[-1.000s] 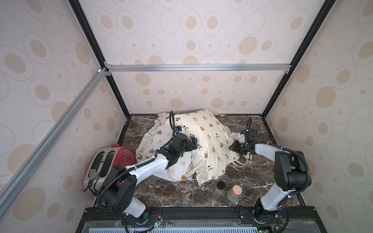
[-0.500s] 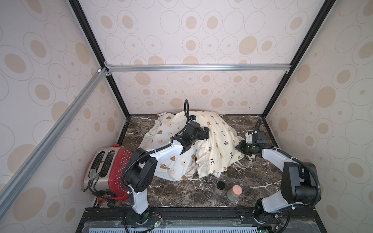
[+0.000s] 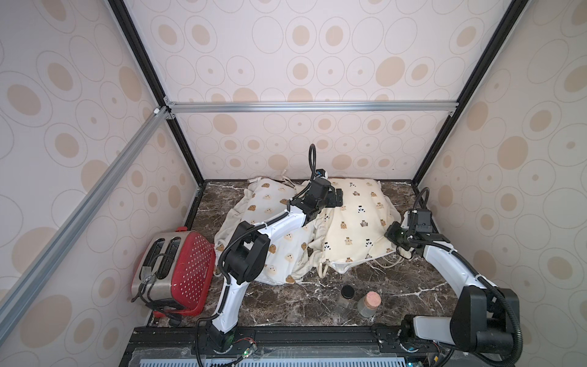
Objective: Zip up pillowcases
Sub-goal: Adjust the pillowcase at the center of the board, then pick up the pillowcase from the center of the board.
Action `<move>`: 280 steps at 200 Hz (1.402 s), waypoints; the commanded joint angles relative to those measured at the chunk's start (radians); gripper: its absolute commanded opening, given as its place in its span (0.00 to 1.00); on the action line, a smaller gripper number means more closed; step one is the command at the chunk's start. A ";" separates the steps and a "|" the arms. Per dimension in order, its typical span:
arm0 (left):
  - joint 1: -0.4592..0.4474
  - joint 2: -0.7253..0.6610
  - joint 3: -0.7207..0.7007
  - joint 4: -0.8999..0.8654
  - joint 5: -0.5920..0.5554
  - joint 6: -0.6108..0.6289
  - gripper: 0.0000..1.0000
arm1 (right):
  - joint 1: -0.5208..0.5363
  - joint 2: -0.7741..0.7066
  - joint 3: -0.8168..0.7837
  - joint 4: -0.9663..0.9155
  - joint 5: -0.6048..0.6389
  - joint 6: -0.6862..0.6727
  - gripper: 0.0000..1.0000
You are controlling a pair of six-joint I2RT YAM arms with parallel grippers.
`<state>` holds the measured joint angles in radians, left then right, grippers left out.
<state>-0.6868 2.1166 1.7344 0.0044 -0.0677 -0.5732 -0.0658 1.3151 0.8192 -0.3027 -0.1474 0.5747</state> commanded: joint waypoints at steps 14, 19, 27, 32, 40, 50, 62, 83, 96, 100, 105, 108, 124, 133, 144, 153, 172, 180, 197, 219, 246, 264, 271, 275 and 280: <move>-0.007 -0.158 -0.097 -0.097 -0.090 0.016 0.99 | 0.000 -0.032 0.008 -0.047 0.030 -0.032 0.32; -0.007 -0.180 -0.119 -0.103 -0.093 0.004 0.99 | 0.000 -0.038 0.011 -0.058 0.030 -0.038 0.36; -0.007 -0.216 -0.163 -0.103 -0.093 -0.021 0.99 | 0.001 -0.046 0.018 -0.078 0.030 -0.048 0.41; -0.008 -0.236 -0.190 -0.100 -0.088 -0.038 0.99 | 0.001 -0.052 0.022 -0.092 0.028 -0.054 0.44; -0.008 -0.265 -0.230 -0.098 -0.080 -0.064 0.99 | 0.000 -0.061 0.026 -0.110 0.020 -0.062 0.47; -0.008 -0.296 -0.269 -0.105 -0.063 -0.094 0.99 | 0.000 -0.076 0.023 -0.123 0.005 -0.070 0.52; -0.007 -0.321 -0.297 -0.130 -0.040 -0.128 0.99 | 0.000 -0.089 0.026 -0.139 -0.033 -0.082 0.57; -0.008 -0.376 -0.361 -0.156 0.005 -0.180 0.99 | 0.002 -0.107 0.026 -0.175 -0.097 -0.090 0.64; -0.013 -0.416 -0.412 -0.153 0.023 -0.223 0.99 | 0.003 -0.122 0.022 -0.192 -0.140 -0.086 0.68; -0.014 -0.429 -0.427 -0.153 0.025 -0.233 0.99 | 0.004 -0.126 0.020 -0.196 -0.153 -0.084 0.68; -0.016 -0.443 -0.445 -0.153 0.027 -0.248 0.99 | 0.006 -0.130 0.016 -0.201 -0.169 -0.082 0.69; -0.016 -0.452 -0.457 -0.153 0.029 -0.255 0.99 | 0.007 -0.132 0.016 -0.206 -0.177 -0.082 0.70; -0.026 -0.494 -0.508 -0.151 0.041 -0.294 0.99 | 0.021 -0.145 0.016 -0.237 -0.202 -0.087 0.73; -0.032 -0.514 -0.533 -0.147 0.050 -0.315 0.99 | 0.033 -0.155 0.018 -0.259 -0.201 -0.093 0.74; -0.043 -0.538 -0.561 -0.140 0.060 -0.340 0.99 | 0.051 -0.170 0.015 -0.280 -0.198 -0.095 0.75; -0.060 -0.555 -0.583 -0.134 0.058 -0.353 0.98 | 0.067 -0.183 0.009 -0.288 -0.198 -0.089 0.76; -0.087 -0.583 -0.615 -0.130 0.069 -0.371 0.97 | 0.107 -0.214 -0.011 -0.304 -0.194 -0.071 0.78; -0.094 -0.593 -0.629 -0.128 0.084 -0.387 0.96 | 0.124 -0.226 -0.018 -0.310 -0.186 -0.062 0.78; -0.116 -0.613 -0.669 -0.109 0.095 -0.416 0.94 | 0.163 -0.250 -0.039 -0.316 -0.183 -0.042 0.78; -0.152 -0.610 -0.699 -0.095 0.091 -0.454 0.91 | 0.207 -0.275 -0.059 -0.331 -0.174 -0.025 0.79; -0.181 -0.598 -0.728 -0.064 0.095 -0.490 0.87 | 0.242 -0.291 -0.072 -0.354 -0.152 -0.021 0.79; -0.181 -0.619 -0.777 -0.056 0.066 -0.507 0.84 | 0.242 -0.306 -0.050 -0.396 -0.080 -0.046 0.80; -0.181 -0.629 -0.793 -0.057 0.056 -0.508 0.83 | 0.242 -0.314 -0.044 -0.407 -0.056 -0.047 0.81; -0.181 -0.633 -0.801 -0.058 0.052 -0.508 0.83 | 0.242 -0.317 -0.038 -0.417 -0.043 -0.044 0.81; -0.182 -0.640 -0.808 -0.062 0.049 -0.508 0.82 | 0.242 -0.320 -0.029 -0.431 -0.028 -0.043 0.81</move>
<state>-0.8642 1.5135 0.9657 -0.0620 0.0242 -1.0363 0.1703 1.0279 0.7532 -0.6460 -0.2661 0.5339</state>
